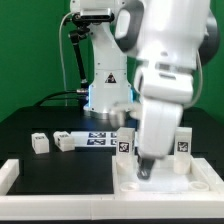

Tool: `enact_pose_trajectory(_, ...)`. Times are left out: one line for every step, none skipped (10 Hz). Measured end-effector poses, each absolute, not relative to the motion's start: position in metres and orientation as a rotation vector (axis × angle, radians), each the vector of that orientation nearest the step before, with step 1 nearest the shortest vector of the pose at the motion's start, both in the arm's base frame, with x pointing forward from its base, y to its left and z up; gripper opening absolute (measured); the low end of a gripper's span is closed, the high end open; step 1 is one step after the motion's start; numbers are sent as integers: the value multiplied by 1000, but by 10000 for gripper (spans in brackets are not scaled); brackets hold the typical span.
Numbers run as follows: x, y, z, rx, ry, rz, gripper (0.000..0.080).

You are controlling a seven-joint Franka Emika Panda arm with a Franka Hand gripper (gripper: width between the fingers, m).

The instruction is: Assemble square table

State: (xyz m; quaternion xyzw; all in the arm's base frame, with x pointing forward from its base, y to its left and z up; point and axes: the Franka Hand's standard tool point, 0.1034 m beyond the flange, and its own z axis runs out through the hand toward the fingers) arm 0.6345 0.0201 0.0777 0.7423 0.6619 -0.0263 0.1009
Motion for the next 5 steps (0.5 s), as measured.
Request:
enact_pose_trajectory(629,9,94,2199,1946,-84,649)
enact_pose_trajectory(627,0,104,2249,1878,-70,649)
enact_pose_trajectory(626,3,99,2343,1761,-58,649)
enact_pose_trajectory(626,4,97,2401,1684,-51,649)
enact_pose_trajectory(626,4,97,2460,1596,-40,649)
